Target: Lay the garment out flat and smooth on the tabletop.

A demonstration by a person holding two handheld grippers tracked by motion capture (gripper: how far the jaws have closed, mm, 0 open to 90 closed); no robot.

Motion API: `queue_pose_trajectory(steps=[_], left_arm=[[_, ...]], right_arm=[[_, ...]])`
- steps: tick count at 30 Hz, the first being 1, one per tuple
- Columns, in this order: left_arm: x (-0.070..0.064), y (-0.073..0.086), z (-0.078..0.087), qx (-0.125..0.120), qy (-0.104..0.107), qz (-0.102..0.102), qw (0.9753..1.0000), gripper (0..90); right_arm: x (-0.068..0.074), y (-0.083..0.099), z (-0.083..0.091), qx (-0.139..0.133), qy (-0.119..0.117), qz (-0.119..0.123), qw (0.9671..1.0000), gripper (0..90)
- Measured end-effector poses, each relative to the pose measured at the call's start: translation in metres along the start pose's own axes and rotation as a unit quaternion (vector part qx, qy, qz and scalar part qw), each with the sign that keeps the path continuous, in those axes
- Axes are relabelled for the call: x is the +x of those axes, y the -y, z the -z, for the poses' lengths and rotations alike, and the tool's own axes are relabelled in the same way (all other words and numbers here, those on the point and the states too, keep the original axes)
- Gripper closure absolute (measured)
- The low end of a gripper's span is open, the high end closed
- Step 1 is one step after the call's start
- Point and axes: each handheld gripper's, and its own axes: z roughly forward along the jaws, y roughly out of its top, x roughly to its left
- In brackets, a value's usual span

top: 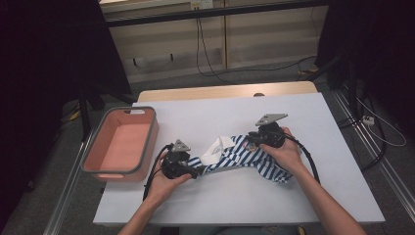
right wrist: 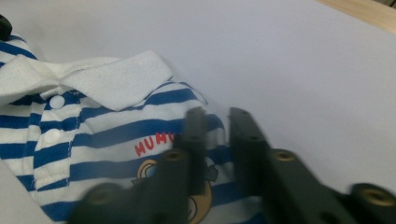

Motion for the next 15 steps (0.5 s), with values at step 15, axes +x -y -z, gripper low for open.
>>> queue_pose_trajectory(steps=[15], left_arm=[[-0.001,0.001,-0.001,0.002,0.0,0.001,1.0,25.0]], right_arm=[[0.042,0.037,0.034,0.015,-0.046,0.051,0.9975,89.6]])
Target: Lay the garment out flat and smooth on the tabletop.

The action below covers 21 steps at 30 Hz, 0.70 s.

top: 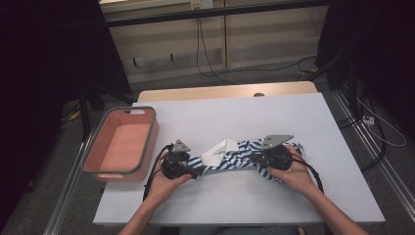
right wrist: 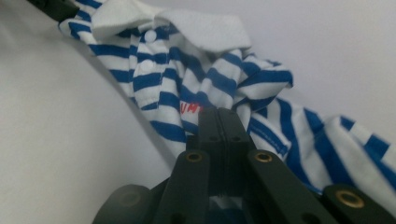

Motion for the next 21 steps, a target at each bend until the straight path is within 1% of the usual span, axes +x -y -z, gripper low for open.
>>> queue_pose_trajectory(steps=[3,8,10,12,15,16,17,19,20,21], left_arm=[[0.0,0.0,0.0,0.0,0.001,-0.002,1.0,25.0],[0.002,0.001,0.001,0.002,0.001,0.002,1.0,25.0],[0.004,0.001,0.001,0.0,-0.001,0.003,1.0,25.0],[0.006,0.001,0.002,0.0,-0.001,0.005,1.0,24.9],[0.006,0.0,0.002,-0.004,-0.001,0.007,1.0,24.9],[0.006,0.0,0.002,-0.004,-0.002,0.007,1.0,24.9],[0.006,0.0,0.001,-0.003,0.0,0.008,1.0,24.9],[0.006,0.0,0.001,-0.001,0.0,0.008,1.0,24.8],[0.005,0.0,0.0,-0.001,0.0,0.008,1.0,24.7],[0.005,0.0,0.0,-0.001,-0.001,0.008,1.0,24.7]], right_arm=[[0.001,0.006,-0.004,0.003,-0.003,-0.005,1.0,89.6],[0.004,0.006,-0.005,0.008,-0.012,-0.003,0.9999,88.8],[0.003,0.005,-0.003,0.002,-0.008,-0.006,1.0,85.6],[-0.001,0.003,0.0,-0.009,-0.004,-0.014,0.9999,78.8],[-0.009,-0.004,0.006,-0.028,0.008,-0.029,0.9992,72.3],[-0.012,-0.006,0.008,-0.035,0.012,-0.033,0.9988,72.2],[-0.015,-0.009,0.009,-0.037,0.016,-0.035,0.9986,72.2],[-0.021,-0.016,0.009,-0.044,0.028,-0.041,0.9978,74.8],[-0.024,-0.019,0.008,-0.042,0.035,-0.04,0.9977,76.4],[-0.026,-0.021,0.005,-0.034,0.048,-0.033,0.9977,77.1]])
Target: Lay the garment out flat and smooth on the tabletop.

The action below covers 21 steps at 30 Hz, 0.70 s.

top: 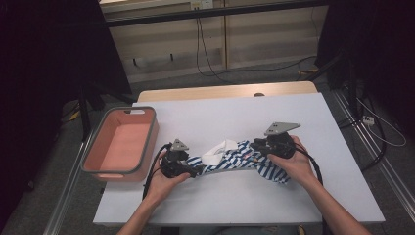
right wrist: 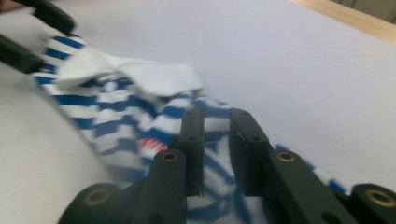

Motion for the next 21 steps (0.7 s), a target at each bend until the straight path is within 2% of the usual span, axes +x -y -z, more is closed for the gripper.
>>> queue_pose_trajectory(steps=[1,4,7,10,11,14,17,19,21], left_arm=[[0.0,0.0,0.0,0.0,0.0,0.0,1.0,24.7],[0.001,0.0,0.001,0.0,0.0,0.0,1.0,24.7],[0.001,0.001,0.002,0.0,0.0,0.002,1.0,24.7],[0.002,0.001,0.002,0.001,-0.001,0.003,1.0,24.6],[0.001,0.001,0.002,0.0,0.0,0.002,1.0,24.6],[0.0,0.001,0.002,-0.001,0.0,0.0,1.0,24.5],[0.0,0.001,0.001,0.002,0.0,-0.002,1.0,24.5],[-0.001,0.002,0.0,0.004,-0.001,-0.005,1.0,24.5],[-0.001,0.002,-0.001,0.004,0.0,-0.005,1.0,24.5]], right_arm=[[-0.002,-0.001,-0.003,0.006,0.01,0.002,0.9999,77.5],[-0.007,0.0,-0.019,0.029,0.017,-0.009,0.9994,78.5],[-0.003,0.005,-0.026,0.051,-0.003,-0.005,0.9987,72.5],[0.002,0.009,-0.022,0.052,-0.017,-0.002,0.9985,64.6],[0.003,0.01,-0.022,0.06,-0.022,-0.002,0.998,61.9],[0.006,0.016,-0.02,0.065,-0.018,0.0,0.9977,58.5],[0.007,0.021,-0.023,0.073,-0.024,-0.01,0.997,63.2],[0.007,0.022,-0.023,0.073,-0.037,-0.019,0.9965,73.4],[0.007,0.021,-0.022,0.072,-0.029,-0.014,0.9969,85.1]])
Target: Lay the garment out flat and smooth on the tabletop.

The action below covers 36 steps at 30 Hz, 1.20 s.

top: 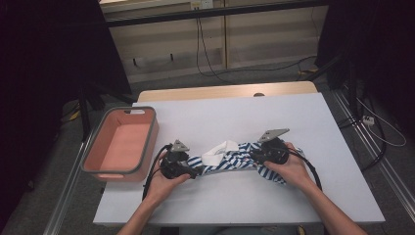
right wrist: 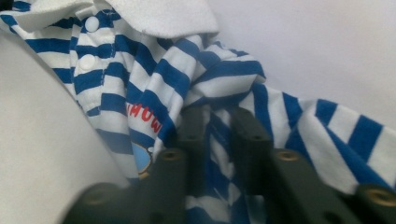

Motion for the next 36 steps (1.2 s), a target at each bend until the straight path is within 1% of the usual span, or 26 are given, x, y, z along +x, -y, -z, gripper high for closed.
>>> queue_pose_trajectory(steps=[2,4,5,6,8,9,12,15,18,22,24,25,26,27,28,30,32,33,34,35,36], left_arm=[[0.0,0.0,0.0,0.002,0.0,-0.002,1.0,24.5],[0.0,0.001,0.0,0.005,0.001,-0.002,1.0,24.4],[0.0,0.001,-0.001,0.005,0.002,0.001,1.0,24.5],[0.0,0.001,-0.002,0.007,0.0,-0.002,1.0,24.5],[0.0,0.002,-0.004,0.012,0.001,-0.003,0.9999,24.5],[-0.001,0.002,-0.004,0.013,0.004,0.001,0.9999,24.5],[0.0,0.002,-0.004,0.013,0.004,0.0,0.9999,24.5],[0.0,0.002,-0.004,0.014,0.003,-0.001,0.9999,24.6],[0.0,0.002,-0.005,0.014,0.003,-0.002,0.9999,24.5],[0.0,0.002,-0.005,0.014,0.002,-0.002,0.9999,24.6],[-0.001,0.002,-0.005,0.015,-0.002,-0.003,0.9999,24.9],[-0.001,0.002,-0.005,0.015,-0.002,-0.005,0.9999,26.0],[-0.001,0.002,-0.004,0.015,-0.003,-0.006,0.9999,26.8],[-0.001,0.002,-0.004,0.015,0.0,-0.001,0.9999,27.7],[0.0,0.002,-0.003,0.014,0.003,-0.001,0.9999,31.0],[-0.001,0.002,-0.002,0.014,0.012,0.004,0.9998,37.5],[-0.003,0.002,-0.002,0.014,0.019,0.001,0.9997,43.5],[-0.004,0.002,-0.001,0.015,0.022,-0.001,0.9997,46.9],[-0.005,0.002,-0.001,0.015,0.031,-0.002,0.9994,51.2],[-0.006,0.002,-0.002,0.015,0.034,-0.004,0.9993,54.6],[-0.007,0.001,-0.002,0.016,0.034,-0.008,0.9993,56.2]], right_arm=[[-0.001,-0.001,0.002,-0.003,0.001,0.002,1.0,88.4],[-0.002,-0.002,0.006,-0.013,0.01,0.005,0.9998,89.5],[-0.002,-0.003,0.009,-0.016,0.018,0.006,0.9997,89.6],[-0.004,-0.004,0.013,-0.024,0.022,0.004,0.9995,89.6],[-0.009,-0.005,0.02,-0.04,0.032,-0.003,0.9987,89.7],[-0.011,-0.005,0.023,-0.046,0.037,-0.006,0.9982,89.7],[-0.018,-0.005,0.033,-0.066,0.052,-0.017,0.9963,89.8],[-0.027,-0.005,0.043,-0.079,0.075,-0.022,0.9938,89.8],[-0.039,-0.001,0.056,-0.09,0.1,-0.037,0.9902,89.8],[-0.052,0.005,0.067,-0.102,0.115,-0.055,0.9866,89.9],[-0.054,0.006,0.071,-0.106,0.118,-0.053,0.9859,89.9],[-0.053,0.005,0.075,-0.111,0.131,-0.049,0.984,89.9],[-0.052,0.004,0.078,-0.115,0.133,-0.047,0.9832,89.9],[-0.051,0.003,0.082,-0.123,0.132,-0.049,0.9824,89.9],[-0.05,0.002,0.087,-0.132,0.132,-0.048,0.9812,89.9],[-0.047,0.005,0.088,-0.126,0.133,-0.047,0.9819,89.9],[-0.044,0.013,0.087,-0.113,0.136,-0.05,0.983,89.9],[-0.044,0.018,0.086,-0.107,0.133,-0.049,0.9841,89.8],[-0.044,0.023,0.087,-0.103,0.129,-0.055,0.9847,89.8],[-0.043,0.029,0.087,-0.1,0.124,-0.059,0.9855,89.7],[-0.041,0.034,0.088,-0.095,0.122,-0.06,0.9861,89.7]])
